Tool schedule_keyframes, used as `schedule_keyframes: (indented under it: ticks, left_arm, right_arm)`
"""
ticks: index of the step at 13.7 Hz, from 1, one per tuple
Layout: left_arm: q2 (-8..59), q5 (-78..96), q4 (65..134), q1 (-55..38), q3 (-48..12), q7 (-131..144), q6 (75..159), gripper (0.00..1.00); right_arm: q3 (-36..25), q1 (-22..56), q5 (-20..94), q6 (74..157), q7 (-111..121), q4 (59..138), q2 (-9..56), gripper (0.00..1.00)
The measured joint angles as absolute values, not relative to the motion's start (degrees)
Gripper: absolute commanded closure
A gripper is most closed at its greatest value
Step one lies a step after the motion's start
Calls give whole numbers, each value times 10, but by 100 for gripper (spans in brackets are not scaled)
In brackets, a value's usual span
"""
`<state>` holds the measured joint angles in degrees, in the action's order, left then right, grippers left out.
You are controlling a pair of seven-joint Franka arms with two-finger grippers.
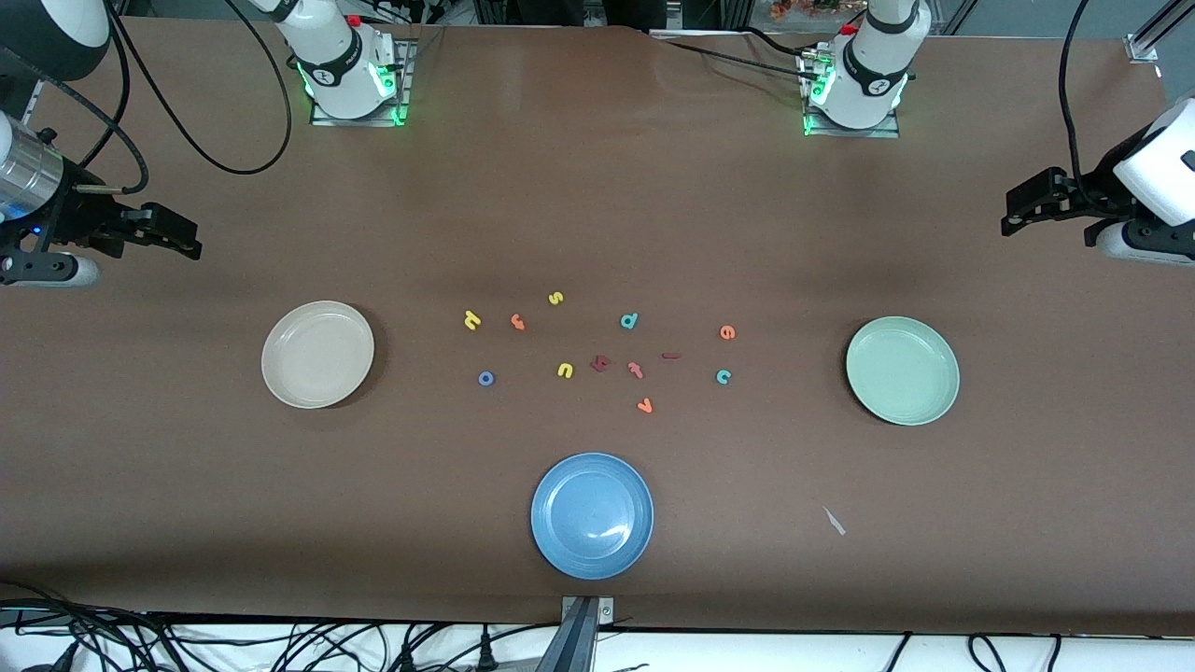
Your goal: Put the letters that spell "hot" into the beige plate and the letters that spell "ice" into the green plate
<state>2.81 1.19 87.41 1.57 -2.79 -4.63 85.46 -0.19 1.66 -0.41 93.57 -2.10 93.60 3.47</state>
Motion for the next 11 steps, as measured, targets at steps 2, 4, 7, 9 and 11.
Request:
schedule_keyframes:
  ticks: [2, 4, 7, 9, 11]
  left_arm:
    - [28, 12, 874, 16, -28, -46, 855, 0]
    - [28, 12, 874, 16, -27, -46, 855, 0]
    - [28, 12, 872, 16, -26, -46, 855, 0]
    - [28, 12, 861, 17, -25, -46, 855, 0]
    - [28, 12, 854, 17, -25, -46, 855, 0]
  right_arm:
    - [-2, 17, -4, 936, -21, 936, 35, 0]
    - [-2, 17, -4, 936, -21, 936, 35, 0]
    - [-2, 17, -4, 936, -21, 936, 35, 0]
    - [-2, 17, -4, 936, -21, 936, 35, 0]
    - [-2, 17, -4, 936, -21, 936, 35, 0]
